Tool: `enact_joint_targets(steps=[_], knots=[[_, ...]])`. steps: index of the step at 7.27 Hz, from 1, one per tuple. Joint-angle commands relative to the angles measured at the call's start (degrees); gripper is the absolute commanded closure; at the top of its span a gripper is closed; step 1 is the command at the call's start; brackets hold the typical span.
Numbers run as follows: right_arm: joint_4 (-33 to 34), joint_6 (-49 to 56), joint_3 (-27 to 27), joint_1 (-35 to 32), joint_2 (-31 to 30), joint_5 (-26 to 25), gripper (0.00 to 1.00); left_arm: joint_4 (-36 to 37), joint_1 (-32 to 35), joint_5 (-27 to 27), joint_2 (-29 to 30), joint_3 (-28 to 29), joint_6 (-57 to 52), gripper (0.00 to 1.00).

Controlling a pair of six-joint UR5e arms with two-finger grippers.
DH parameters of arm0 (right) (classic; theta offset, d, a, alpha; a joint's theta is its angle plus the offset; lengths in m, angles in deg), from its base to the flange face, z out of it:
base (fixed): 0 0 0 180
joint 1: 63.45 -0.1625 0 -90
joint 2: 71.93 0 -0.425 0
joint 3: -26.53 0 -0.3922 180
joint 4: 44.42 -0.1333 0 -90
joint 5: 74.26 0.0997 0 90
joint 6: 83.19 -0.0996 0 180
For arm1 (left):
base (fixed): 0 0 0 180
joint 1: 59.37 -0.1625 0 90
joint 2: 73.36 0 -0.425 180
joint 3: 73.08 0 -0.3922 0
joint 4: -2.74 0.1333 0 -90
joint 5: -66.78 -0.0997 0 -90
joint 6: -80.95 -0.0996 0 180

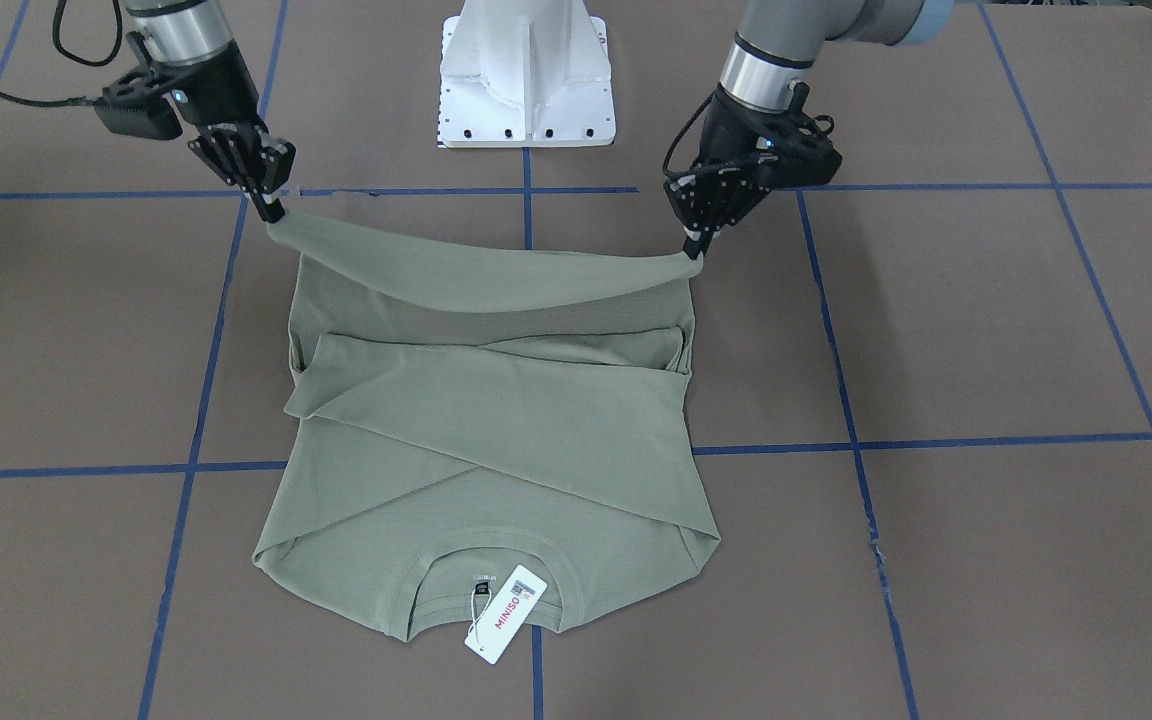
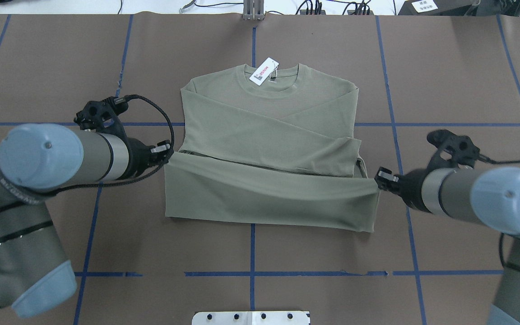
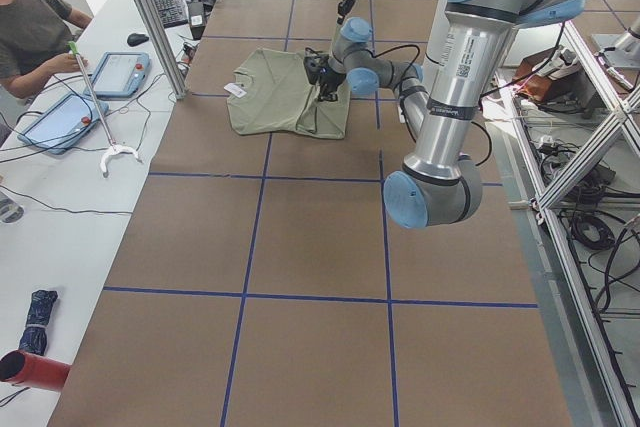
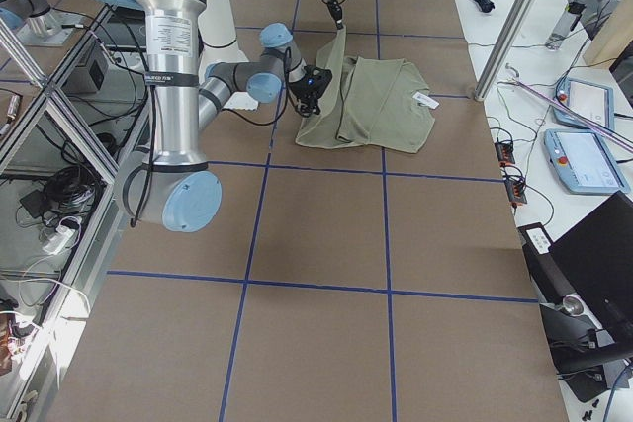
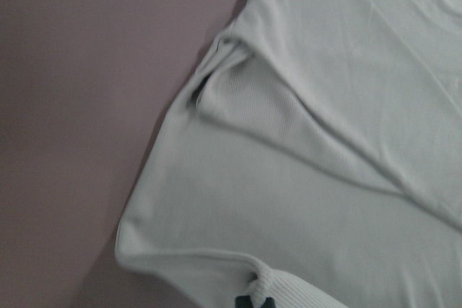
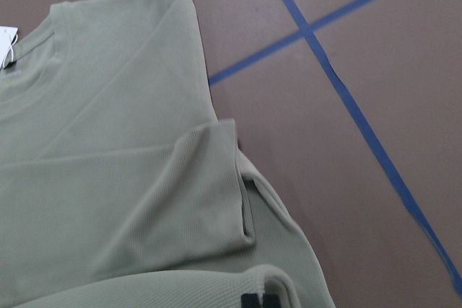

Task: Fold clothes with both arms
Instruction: 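Lift the hem with both grippers and fold it toward the collar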

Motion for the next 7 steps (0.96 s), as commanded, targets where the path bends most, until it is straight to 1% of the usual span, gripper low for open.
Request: enact_joint_targets(steps=[1, 2, 3, 4, 5, 6, 7], knots=[[5.13, 12.08, -14.48, -9.69, 12.72, 1.9, 1.0, -6.85, 6.5, 0.52, 4.84, 12.3, -3.71, 1.0], [4.96, 16.23, -21.23, -11.72, 17.09, 1.99, 1.0, -10.03, 8.43, 0.43, 9.31, 20.64, -3.97, 1.0], [4.61, 17.23, -29.83, -12.7, 22.53, 1.9, 1.0, -14.85, 9.41, 0.26, 12.92, 29.16, -4.06, 1.0], [3.39, 18.19, -36.61, -13.41, 25.81, 1.73, 1.0, -20.2, 9.5, -0.27, 15.74, 37.43, -4.23, 1.0], [-1.93, 19.59, -42.51, -14.11, 27.58, 1.64, 1.0, -25.21, 9.68, -0.79, 17.6, 43.86, -4.93, 1.0], [-5.9, 19.7, -46.92, -14.55, 28.47, 1.64, 1.0, -28.48, 9.68, -2.28, 18.57, 47.67, -5.11, 1.0], [-6.2, 20.57, -50.44, -15.08, 30.48, 1.64, 1.0, -28.69, 9.68, -2.38, 19.28, 48.83, -5.12, 1.0]])
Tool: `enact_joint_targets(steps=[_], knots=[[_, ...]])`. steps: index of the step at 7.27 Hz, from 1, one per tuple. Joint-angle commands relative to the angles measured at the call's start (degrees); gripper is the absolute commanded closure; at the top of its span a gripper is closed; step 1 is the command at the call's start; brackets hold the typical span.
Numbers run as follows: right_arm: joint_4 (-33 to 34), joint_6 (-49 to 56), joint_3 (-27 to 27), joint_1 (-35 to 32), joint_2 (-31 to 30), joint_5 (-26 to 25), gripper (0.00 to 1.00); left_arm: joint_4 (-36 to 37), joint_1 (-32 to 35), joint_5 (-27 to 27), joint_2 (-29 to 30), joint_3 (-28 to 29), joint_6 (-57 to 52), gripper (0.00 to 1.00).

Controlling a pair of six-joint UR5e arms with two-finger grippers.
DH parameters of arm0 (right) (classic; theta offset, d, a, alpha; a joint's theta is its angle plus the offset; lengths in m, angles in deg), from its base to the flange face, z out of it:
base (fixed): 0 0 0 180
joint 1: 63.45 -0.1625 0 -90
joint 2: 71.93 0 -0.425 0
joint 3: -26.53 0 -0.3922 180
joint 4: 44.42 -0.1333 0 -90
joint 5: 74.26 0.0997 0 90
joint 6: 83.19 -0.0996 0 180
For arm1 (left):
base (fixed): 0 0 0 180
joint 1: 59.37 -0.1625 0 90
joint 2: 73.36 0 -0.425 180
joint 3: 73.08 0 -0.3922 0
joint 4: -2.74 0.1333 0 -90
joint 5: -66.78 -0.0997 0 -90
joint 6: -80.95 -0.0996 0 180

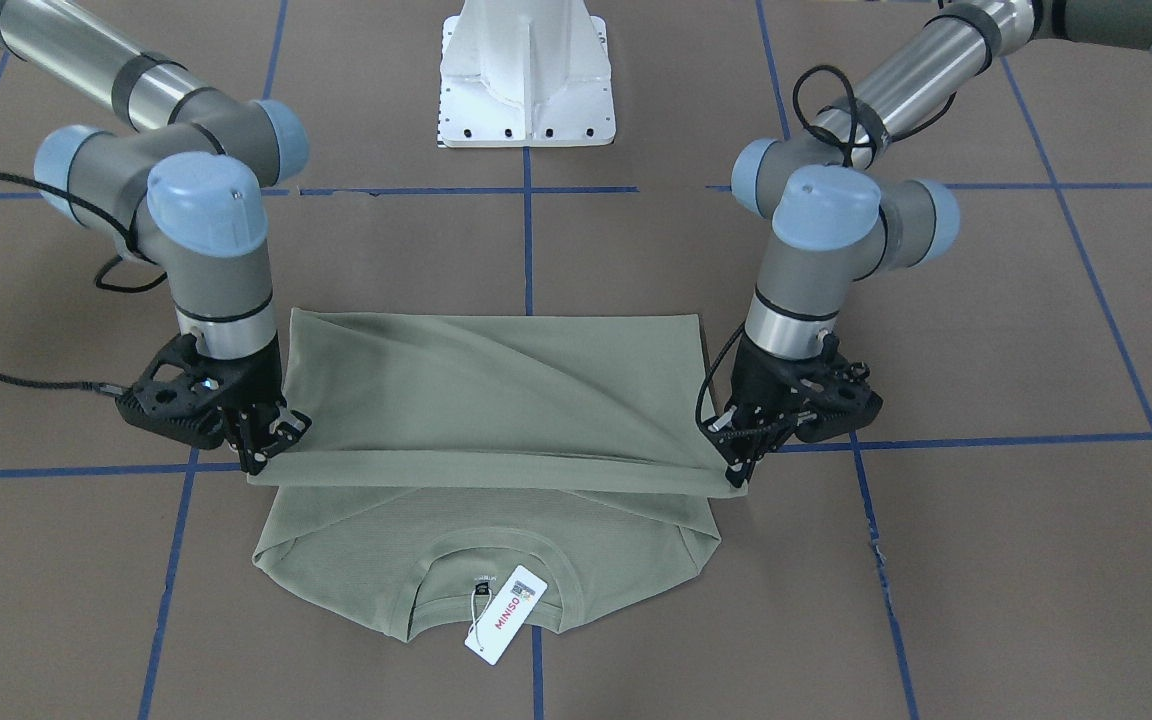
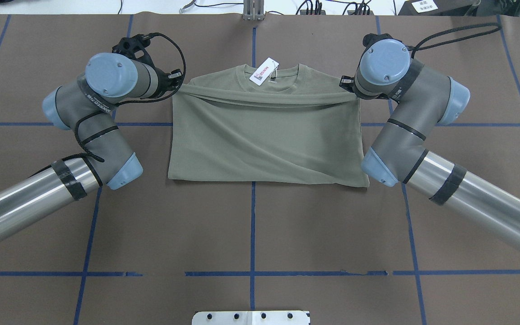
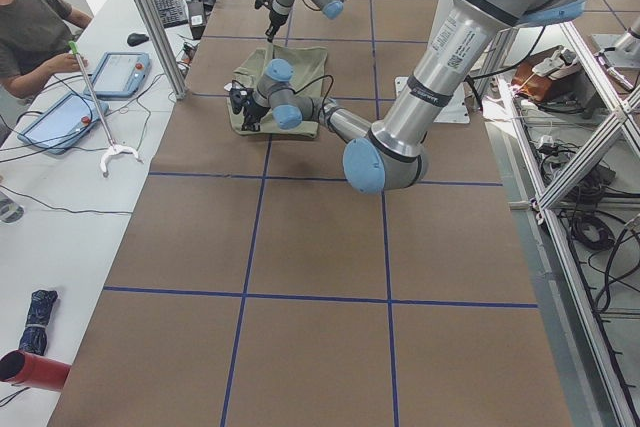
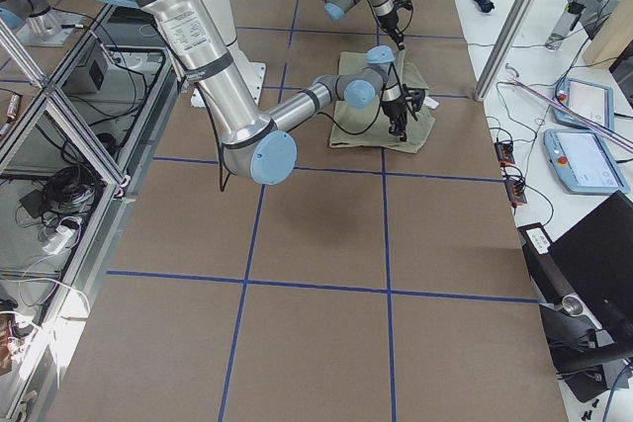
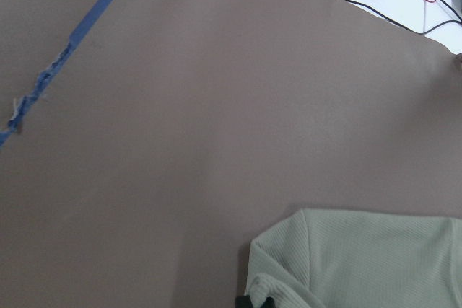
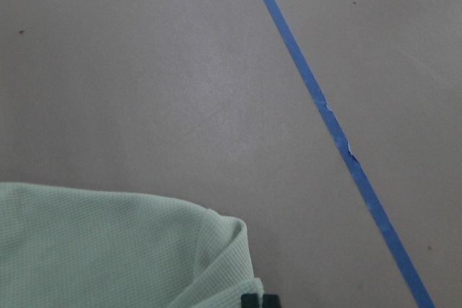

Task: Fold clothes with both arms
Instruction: 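Release the hem with both grippers near the collar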

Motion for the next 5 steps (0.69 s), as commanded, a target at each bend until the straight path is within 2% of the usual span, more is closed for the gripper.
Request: enact_joint_targets(steps=[1, 4, 5], knots=[[-2.31, 1.04, -6.48, -0.69, 3.17, -0.11, 1.0, -2.11, 0.05, -0.53, 1.41, 3.28, -0.15, 1.0], [-5.03, 3.42, -10.7, -1.39, 4.93, -0.72, 1.0, -2.11, 0.05, -0.53, 1.76, 3.28, -0.06, 1.0], [-5.12, 3.5, -10.71, -1.39, 4.93, -0.64, 1.0, -2.2, 0.05, -0.53, 1.76, 3.28, -0.06, 0.9]])
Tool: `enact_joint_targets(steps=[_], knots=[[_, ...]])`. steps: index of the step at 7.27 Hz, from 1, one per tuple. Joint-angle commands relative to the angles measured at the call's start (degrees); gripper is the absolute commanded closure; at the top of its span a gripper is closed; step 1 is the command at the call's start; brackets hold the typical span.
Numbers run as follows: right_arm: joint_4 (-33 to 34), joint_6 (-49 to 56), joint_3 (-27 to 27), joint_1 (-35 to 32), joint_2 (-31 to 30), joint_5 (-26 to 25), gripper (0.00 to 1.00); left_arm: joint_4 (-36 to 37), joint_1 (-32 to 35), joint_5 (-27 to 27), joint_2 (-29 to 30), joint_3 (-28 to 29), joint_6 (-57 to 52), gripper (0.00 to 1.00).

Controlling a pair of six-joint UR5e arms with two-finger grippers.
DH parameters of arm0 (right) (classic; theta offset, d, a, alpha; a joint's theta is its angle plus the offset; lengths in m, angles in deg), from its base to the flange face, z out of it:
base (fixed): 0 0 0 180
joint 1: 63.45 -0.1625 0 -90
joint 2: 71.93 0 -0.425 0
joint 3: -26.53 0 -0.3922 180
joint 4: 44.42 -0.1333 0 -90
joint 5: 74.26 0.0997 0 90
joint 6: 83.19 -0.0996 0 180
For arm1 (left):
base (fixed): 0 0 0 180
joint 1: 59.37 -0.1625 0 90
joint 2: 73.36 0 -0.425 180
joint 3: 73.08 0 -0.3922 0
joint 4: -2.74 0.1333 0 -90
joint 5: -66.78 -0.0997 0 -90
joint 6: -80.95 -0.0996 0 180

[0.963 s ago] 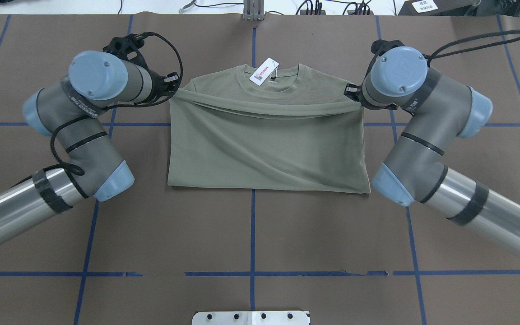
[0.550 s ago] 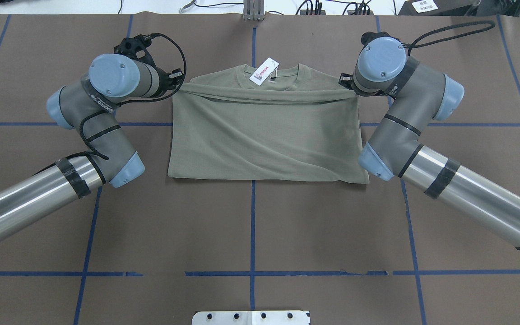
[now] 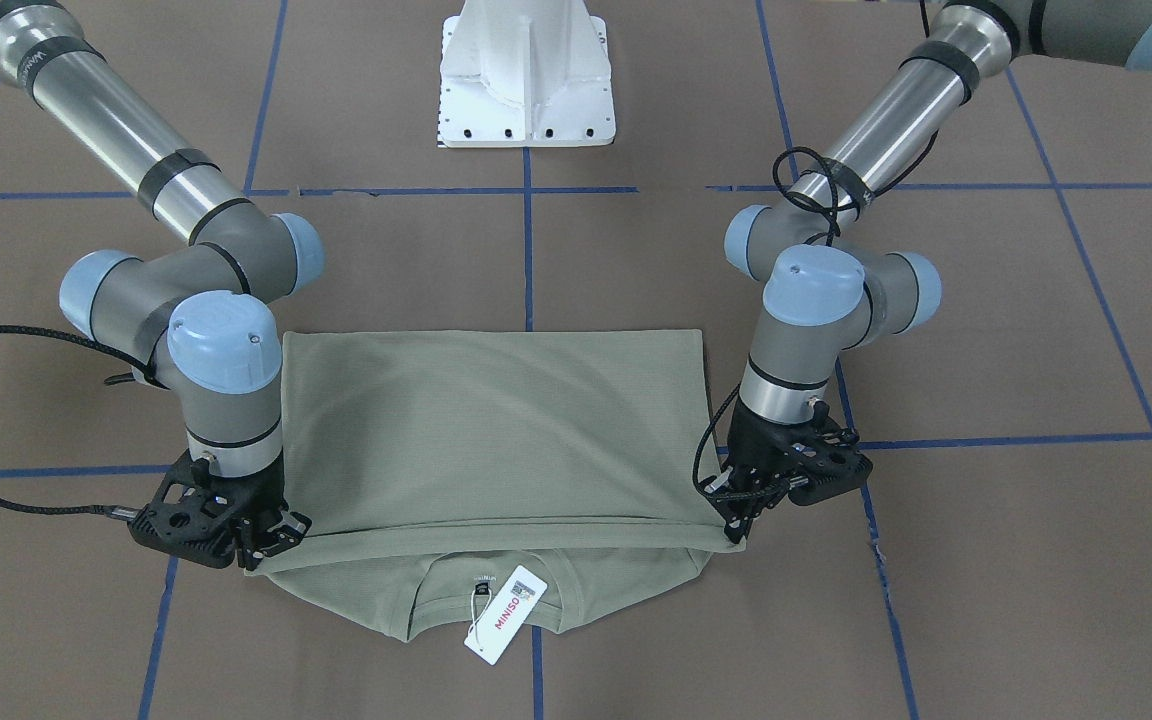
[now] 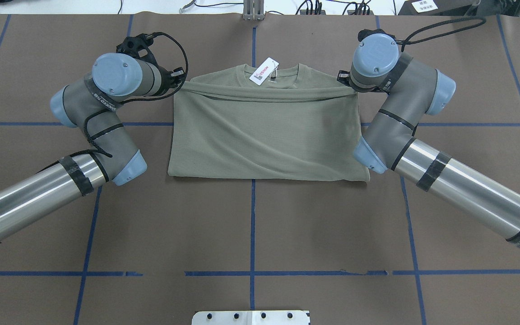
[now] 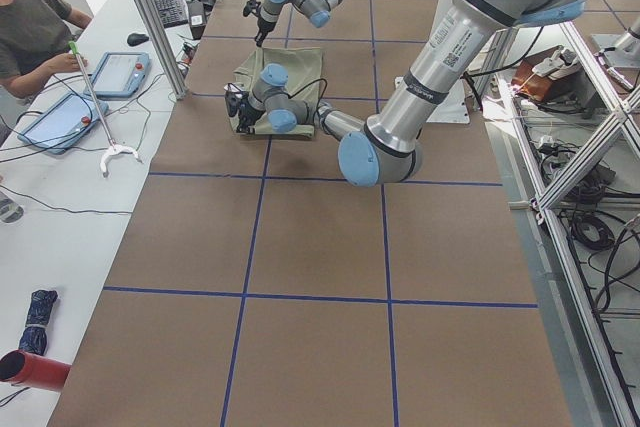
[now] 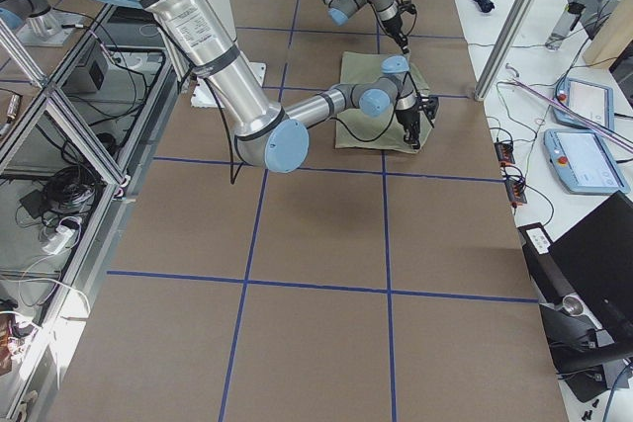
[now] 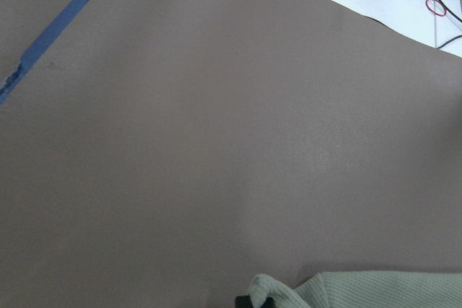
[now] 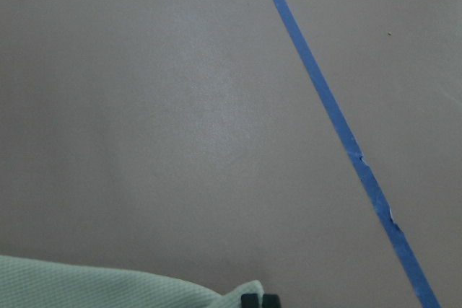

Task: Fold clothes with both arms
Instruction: 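Release the hem with both grippers near the collar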

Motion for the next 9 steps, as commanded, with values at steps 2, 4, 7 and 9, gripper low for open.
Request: enact_joint_targets(steps=[2, 4, 7, 9], knots=[[-0.6, 2.17, -0.47, -0.71, 0.31, 0.2, 0.96, -1.91, 0.0, 0.09, -0.05, 0.03, 0.02, 0.44], [-0.77, 2.1, 0.58, -0.72, 0.31, 0.46, 0.31, -2.62, 0.35, 0.52, -0.05, -0.24, 0.02, 0.39], [0.02, -3.76, 23.01, 2.08, -13.79, 1.42, 0.0, -3.32, 0.88, 5.24, -3.89, -7.68, 0.2, 0.38], [-0.77, -19.19, 34.12, 8.22, -23.55, 2.22, 0.0, -3.33, 0.88, 5.62, -5.68, -10.43, 0.02, 0.38]])
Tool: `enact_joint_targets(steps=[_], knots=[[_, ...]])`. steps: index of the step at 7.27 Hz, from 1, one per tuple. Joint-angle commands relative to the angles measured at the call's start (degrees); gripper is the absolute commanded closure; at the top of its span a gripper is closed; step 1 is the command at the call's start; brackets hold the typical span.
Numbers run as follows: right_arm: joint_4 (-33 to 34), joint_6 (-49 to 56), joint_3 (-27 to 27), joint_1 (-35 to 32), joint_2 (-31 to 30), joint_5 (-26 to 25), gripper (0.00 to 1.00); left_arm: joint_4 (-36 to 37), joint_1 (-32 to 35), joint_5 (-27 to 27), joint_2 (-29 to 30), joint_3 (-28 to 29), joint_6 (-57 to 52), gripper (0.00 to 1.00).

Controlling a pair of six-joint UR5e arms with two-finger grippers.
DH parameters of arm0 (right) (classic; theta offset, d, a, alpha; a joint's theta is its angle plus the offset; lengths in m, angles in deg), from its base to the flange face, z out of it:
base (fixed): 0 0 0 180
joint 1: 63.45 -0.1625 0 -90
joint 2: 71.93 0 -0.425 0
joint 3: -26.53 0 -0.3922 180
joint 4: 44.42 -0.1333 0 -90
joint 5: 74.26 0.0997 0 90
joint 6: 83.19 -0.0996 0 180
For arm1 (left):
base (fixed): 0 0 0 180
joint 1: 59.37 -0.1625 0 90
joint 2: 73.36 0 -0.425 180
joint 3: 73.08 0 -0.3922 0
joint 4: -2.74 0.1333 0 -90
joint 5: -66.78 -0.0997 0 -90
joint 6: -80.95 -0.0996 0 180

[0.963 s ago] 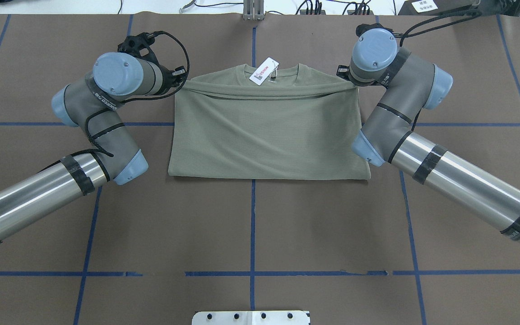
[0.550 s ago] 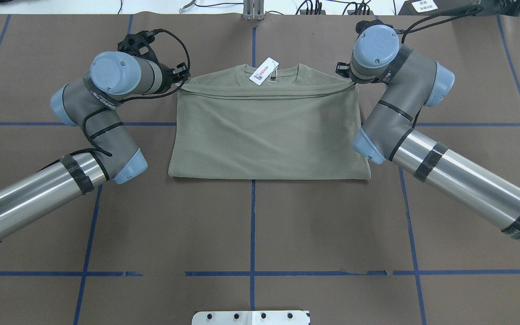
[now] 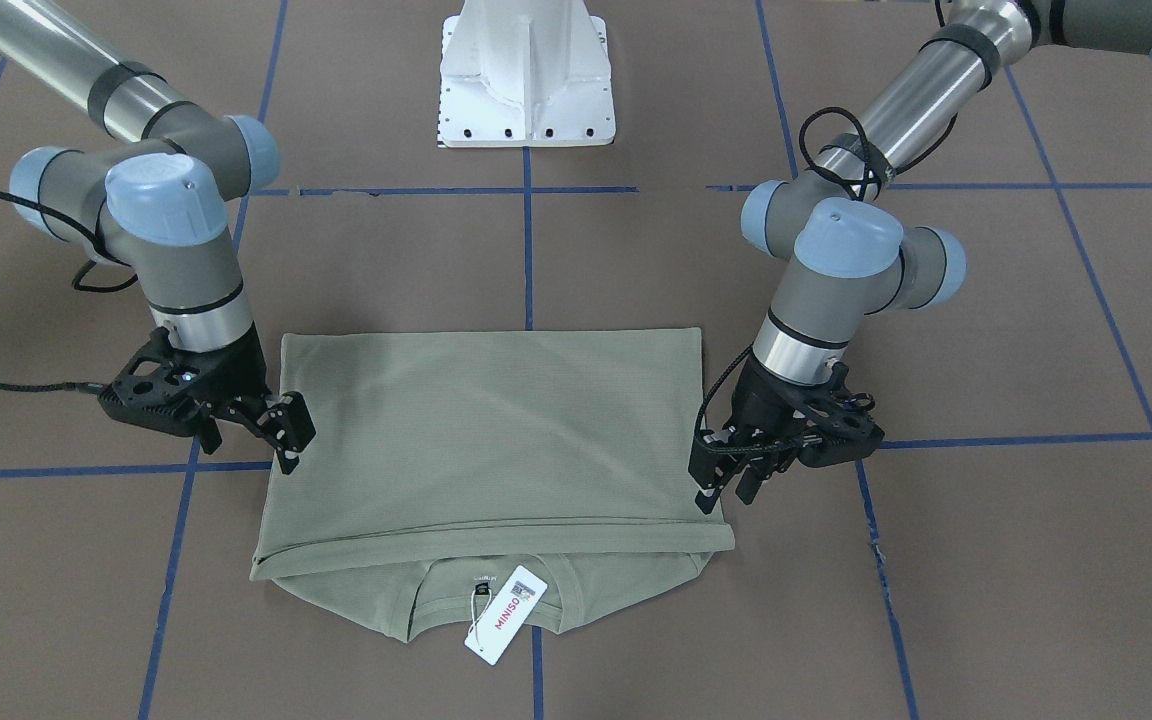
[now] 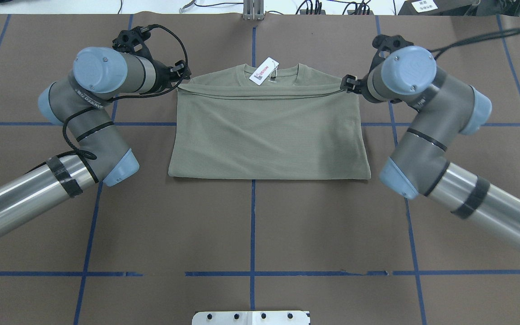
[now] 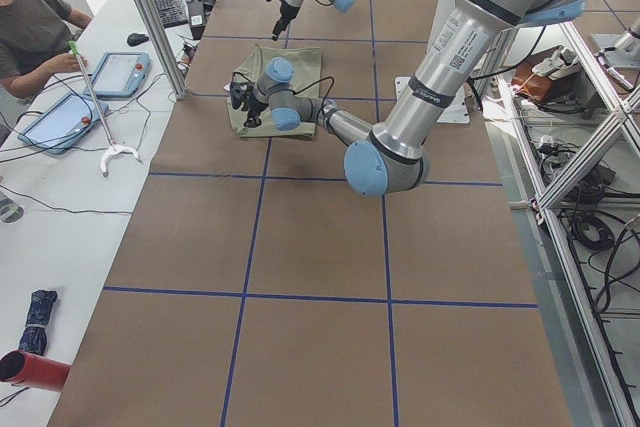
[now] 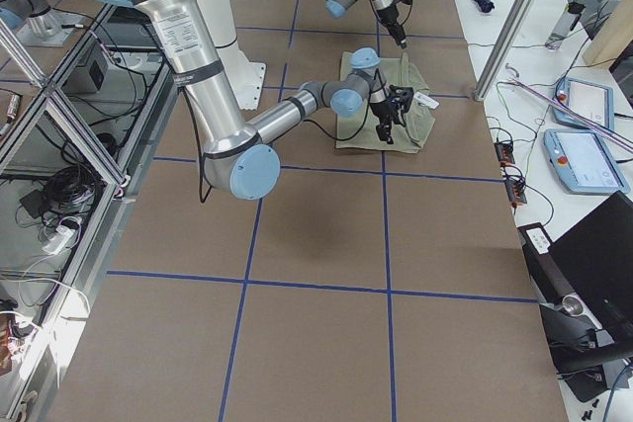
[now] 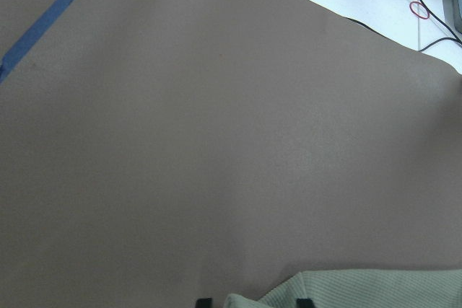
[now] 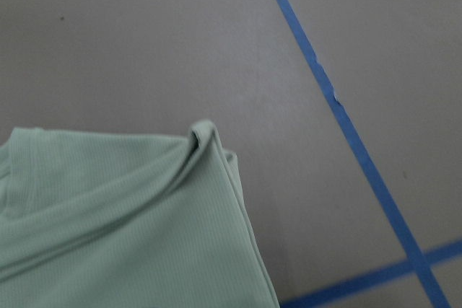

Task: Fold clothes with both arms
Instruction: 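Release the hem with both grippers near the collar, then grasp the folded shirt's corner nearest the right gripper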

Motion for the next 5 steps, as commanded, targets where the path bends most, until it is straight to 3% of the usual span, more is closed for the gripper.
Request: enact_joint_targets(steps=[1, 2, 5], knots=[[-0.56, -17.27, 8.52, 6.42, -7.37, -0.03, 0.0, 0.01, 0.03, 0.5, -0.93, -1.5, -0.16, 0.38], [-0.56, -22.49, 8.62, 8.45, -7.56, -0.29, 0.03, 0.01, 0.03, 0.5, -1.02, -1.5, -0.17, 0.38], [-0.56, -23.86, 8.01, 11.36, -10.1, -0.38, 0.16, 0.01, 0.03, 0.5, -1.02, -1.5, -0.17, 0.38]])
